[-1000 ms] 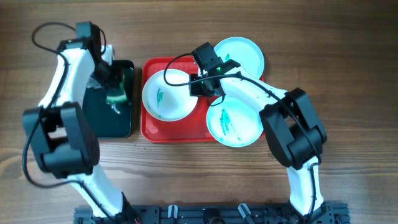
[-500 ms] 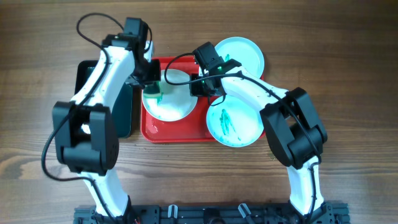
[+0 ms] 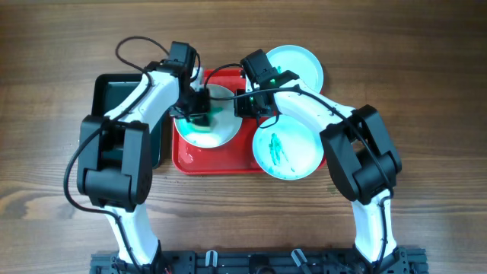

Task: Clean dirty plates on tray and stack at the side
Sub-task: 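Scrub the left white plate with the sponge while the right gripper holds it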

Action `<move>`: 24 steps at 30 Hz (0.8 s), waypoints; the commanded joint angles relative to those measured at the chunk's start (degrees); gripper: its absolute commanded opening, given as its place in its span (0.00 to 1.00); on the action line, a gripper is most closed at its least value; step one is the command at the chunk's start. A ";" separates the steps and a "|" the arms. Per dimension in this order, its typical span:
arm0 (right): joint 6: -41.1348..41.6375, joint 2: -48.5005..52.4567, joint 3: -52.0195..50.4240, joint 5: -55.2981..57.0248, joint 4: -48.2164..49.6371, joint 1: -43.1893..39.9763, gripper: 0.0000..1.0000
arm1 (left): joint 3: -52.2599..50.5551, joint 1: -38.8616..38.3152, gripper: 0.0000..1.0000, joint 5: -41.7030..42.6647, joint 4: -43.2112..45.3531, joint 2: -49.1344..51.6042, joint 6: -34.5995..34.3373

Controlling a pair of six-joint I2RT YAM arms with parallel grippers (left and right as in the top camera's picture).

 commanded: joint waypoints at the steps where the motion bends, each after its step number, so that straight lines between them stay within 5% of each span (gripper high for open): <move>1: -0.13 1.88 0.48 -0.90 -0.52 0.02 0.04 | -2.29 -1.49 0.04 14.19 -1.05 1.92 6.82; 3: -0.13 1.86 0.48 -0.90 -0.50 0.02 0.04 | -2.08 -1.27 0.04 4.83 -0.09 1.92 0.37; 6: -0.11 1.88 0.48 -0.87 -0.50 0.02 0.04 | -0.31 -1.27 0.04 -22.73 -3.02 1.53 -17.70; 8: -0.11 1.88 0.48 -0.85 -0.48 0.02 0.04 | 0.96 -1.42 0.04 -30.18 -5.70 0.96 -21.88; 12: -0.09 1.88 0.48 -0.85 -0.46 0.02 0.04 | 0.98 -2.60 0.04 -28.09 -7.26 0.81 -21.77; 18: -0.13 1.88 0.48 -1.60 -0.90 0.02 0.05 | 0.98 -2.75 0.04 7.10 -6.93 0.83 2.71; 21: -0.15 1.90 0.48 -1.79 -1.11 0.02 0.04 | 0.98 -1.86 0.04 6.99 -3.19 0.83 1.25; 24: -0.13 1.92 0.48 -1.75 -1.09 0.02 0.04 | 0.98 -0.44 0.04 -3.30 2.16 0.83 -8.96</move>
